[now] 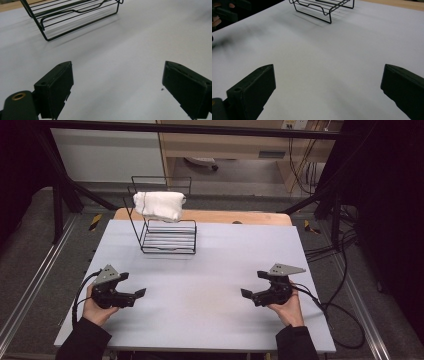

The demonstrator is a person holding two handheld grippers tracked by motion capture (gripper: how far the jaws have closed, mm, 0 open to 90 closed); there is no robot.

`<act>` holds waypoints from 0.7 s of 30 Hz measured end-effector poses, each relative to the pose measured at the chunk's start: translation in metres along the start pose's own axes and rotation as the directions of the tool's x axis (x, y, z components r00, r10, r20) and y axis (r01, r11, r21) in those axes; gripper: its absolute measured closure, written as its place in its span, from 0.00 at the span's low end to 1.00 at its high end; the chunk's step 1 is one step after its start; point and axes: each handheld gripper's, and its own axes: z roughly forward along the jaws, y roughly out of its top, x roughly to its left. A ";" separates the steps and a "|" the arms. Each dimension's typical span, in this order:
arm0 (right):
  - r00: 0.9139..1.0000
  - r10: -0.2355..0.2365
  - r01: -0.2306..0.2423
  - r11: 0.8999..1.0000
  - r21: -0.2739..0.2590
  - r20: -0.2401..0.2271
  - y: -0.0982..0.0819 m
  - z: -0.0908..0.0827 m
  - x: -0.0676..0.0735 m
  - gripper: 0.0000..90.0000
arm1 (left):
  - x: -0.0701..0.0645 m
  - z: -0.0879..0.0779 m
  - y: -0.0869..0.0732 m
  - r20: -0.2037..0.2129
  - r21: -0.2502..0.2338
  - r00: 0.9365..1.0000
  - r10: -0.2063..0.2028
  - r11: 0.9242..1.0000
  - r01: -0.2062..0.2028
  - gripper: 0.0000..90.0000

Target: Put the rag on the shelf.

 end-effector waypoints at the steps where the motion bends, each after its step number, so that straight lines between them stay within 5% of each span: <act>1: 1.000 -0.006 0.006 1.000 0.005 0.004 -0.005 -0.002 -0.002 0.00 | 0.000 0.000 -0.002 0.001 -0.002 1.000 -0.001 1.000 0.001 0.11; 13: 0.999 0.049 -0.049 0.999 0.000 0.018 -0.044 -0.027 -0.016 0.00 | -0.001 -0.001 -0.015 0.015 0.012 1.000 0.009 1.000 -0.009 0.12; 21: 0.998 0.061 -0.062 0.998 0.015 0.028 -0.051 -0.029 -0.018 0.00 | -0.002 0.001 -0.020 0.025 0.021 1.000 0.001 1.000 -0.001 0.13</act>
